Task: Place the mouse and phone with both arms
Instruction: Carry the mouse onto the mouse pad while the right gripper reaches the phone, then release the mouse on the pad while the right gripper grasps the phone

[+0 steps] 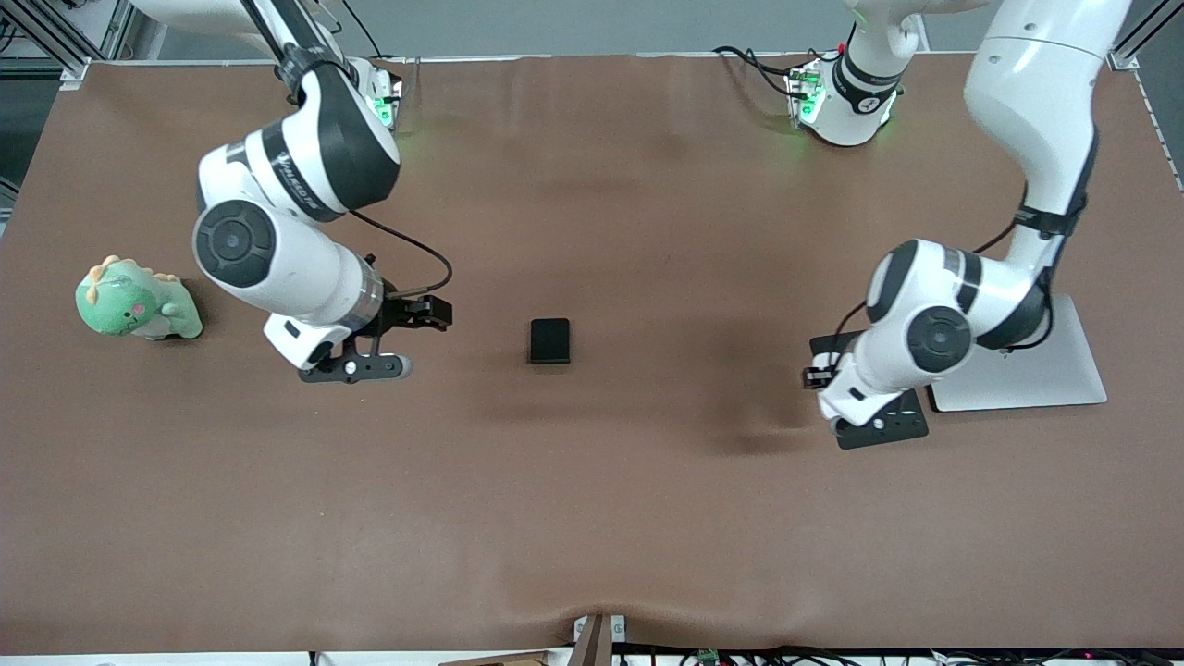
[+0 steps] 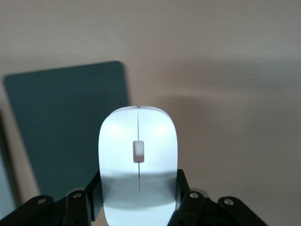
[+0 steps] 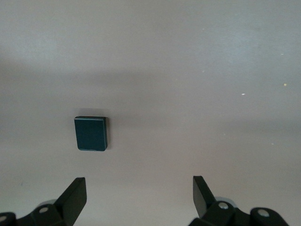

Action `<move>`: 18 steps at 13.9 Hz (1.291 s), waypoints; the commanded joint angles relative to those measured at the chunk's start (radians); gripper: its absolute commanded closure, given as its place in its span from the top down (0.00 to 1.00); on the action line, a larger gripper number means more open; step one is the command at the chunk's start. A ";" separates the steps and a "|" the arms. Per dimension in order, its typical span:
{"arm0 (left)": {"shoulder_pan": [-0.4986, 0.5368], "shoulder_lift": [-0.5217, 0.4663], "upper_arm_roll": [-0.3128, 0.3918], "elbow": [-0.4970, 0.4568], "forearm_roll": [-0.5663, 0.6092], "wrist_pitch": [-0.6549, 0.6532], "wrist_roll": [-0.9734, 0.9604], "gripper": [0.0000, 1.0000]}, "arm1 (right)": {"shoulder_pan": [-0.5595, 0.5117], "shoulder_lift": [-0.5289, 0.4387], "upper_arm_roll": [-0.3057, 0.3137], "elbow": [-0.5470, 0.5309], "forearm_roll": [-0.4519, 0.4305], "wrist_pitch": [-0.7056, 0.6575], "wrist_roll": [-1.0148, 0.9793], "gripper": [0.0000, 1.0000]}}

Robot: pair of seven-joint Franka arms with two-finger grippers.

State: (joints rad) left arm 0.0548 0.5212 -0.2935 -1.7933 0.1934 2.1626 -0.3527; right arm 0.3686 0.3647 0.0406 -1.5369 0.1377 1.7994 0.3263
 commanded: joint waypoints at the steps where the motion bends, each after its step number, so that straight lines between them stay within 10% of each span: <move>1: 0.069 -0.032 -0.010 -0.083 0.055 0.066 0.052 0.44 | 0.048 0.046 -0.008 0.014 0.011 0.038 0.051 1.00; 16: 0.157 0.052 -0.010 -0.158 0.070 0.261 0.132 0.51 | 0.203 0.309 -0.008 0.011 0.011 0.343 0.167 1.00; 18: 0.155 0.054 -0.010 -0.158 0.070 0.261 0.132 0.73 | 0.213 0.341 -0.008 0.011 0.010 0.385 0.194 1.00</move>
State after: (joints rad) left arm 0.2028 0.5783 -0.2967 -1.9413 0.2417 2.4094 -0.2236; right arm 0.5634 0.6769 0.0408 -1.5393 0.1379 2.1576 0.4875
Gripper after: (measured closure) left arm 0.383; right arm 0.000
